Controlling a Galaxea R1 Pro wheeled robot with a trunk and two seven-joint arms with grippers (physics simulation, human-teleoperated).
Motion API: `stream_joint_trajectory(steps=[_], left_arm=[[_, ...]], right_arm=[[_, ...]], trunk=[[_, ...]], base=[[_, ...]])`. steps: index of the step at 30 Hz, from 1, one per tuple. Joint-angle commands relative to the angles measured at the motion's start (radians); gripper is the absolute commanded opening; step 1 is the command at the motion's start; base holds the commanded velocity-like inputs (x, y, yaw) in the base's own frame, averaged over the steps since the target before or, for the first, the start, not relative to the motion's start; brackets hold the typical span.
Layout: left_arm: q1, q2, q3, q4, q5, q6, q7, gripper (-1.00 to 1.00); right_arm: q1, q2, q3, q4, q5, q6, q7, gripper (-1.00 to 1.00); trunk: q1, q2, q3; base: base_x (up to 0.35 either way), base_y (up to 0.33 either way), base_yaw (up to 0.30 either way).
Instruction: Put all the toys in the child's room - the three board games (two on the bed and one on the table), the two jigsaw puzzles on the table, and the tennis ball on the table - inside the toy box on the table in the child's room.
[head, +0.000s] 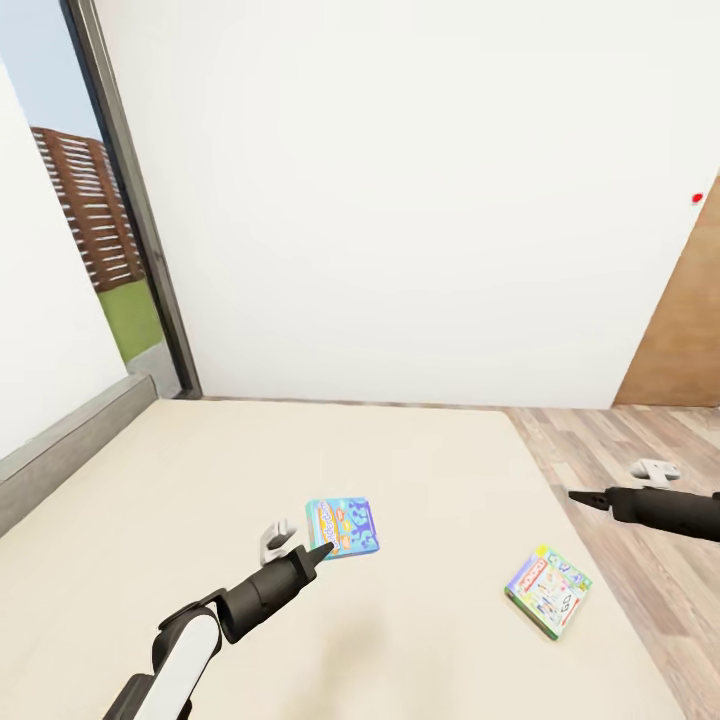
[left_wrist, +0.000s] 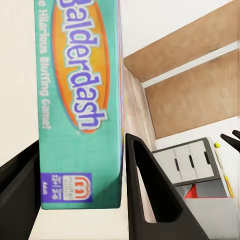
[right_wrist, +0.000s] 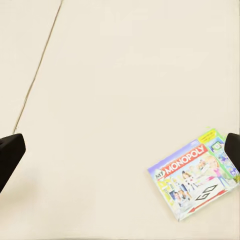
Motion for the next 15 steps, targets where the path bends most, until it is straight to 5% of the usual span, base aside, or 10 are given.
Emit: stream_joint_trajectory(steps=[1, 15], left_arm=[[0.000, 0.001, 0.000, 0.000, 0.002, 0.003, 0.000, -1.00], [0.000, 0.001, 0.000, 0.000, 0.001, 0.003, 0.000, -1.00]], right_arm=[[-0.001, 0.000, -0.001, 0.000, -0.007, 0.007, -0.002, 1.00], [-0.001, -0.001, -0.001, 0.000, -0.007, 0.007, -0.002, 1.00]], trunk=[[-0.004, 0.007, 0.003], [-0.058, 0.105, 0.060]], base=[[0.000, 0.000, -0.233], [0.000, 0.000, -0.234]])
